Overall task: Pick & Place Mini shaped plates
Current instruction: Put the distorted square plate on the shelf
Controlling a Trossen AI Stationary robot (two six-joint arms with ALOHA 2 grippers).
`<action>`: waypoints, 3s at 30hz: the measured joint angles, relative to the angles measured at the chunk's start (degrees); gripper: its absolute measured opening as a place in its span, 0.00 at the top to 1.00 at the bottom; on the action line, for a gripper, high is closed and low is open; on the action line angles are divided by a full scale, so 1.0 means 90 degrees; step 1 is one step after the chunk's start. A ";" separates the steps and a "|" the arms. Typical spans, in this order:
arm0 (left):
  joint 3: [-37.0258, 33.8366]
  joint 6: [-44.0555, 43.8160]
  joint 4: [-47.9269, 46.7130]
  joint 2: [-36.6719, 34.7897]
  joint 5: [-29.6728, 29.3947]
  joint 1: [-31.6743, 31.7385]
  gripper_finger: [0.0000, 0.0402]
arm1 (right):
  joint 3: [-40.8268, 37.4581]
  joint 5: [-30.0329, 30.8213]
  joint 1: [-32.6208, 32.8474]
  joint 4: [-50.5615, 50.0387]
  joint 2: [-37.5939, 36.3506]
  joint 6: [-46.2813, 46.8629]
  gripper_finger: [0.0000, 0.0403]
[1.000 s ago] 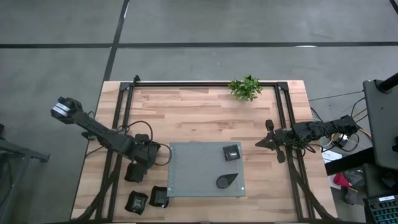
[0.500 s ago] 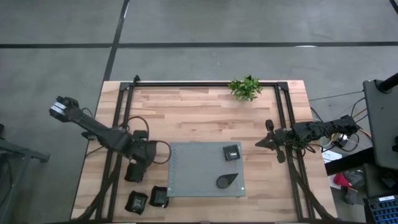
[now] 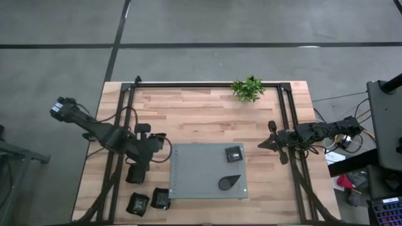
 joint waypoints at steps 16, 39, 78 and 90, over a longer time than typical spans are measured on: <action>0.1478 0.1028 0.0288 0.1046 -0.0582 -0.0227 1.00 | 0.0000 -0.0001 0.0002 0.0000 0.0000 0.0000 0.98; 0.3312 0.2491 0.0219 0.3261 -0.1185 -0.0719 1.00 | 0.0000 -0.0001 0.0002 0.0000 0.0000 0.0000 0.98; 0.2988 0.1966 0.1173 0.3365 -0.1173 -0.0808 1.00 | 0.0000 0.0000 0.0002 0.0000 0.0000 0.0000 0.98; 0.2983 0.1949 0.1175 0.3361 -0.1177 -0.0808 1.00 | 0.0000 -0.0001 0.0000 0.0000 0.0000 0.0000 0.98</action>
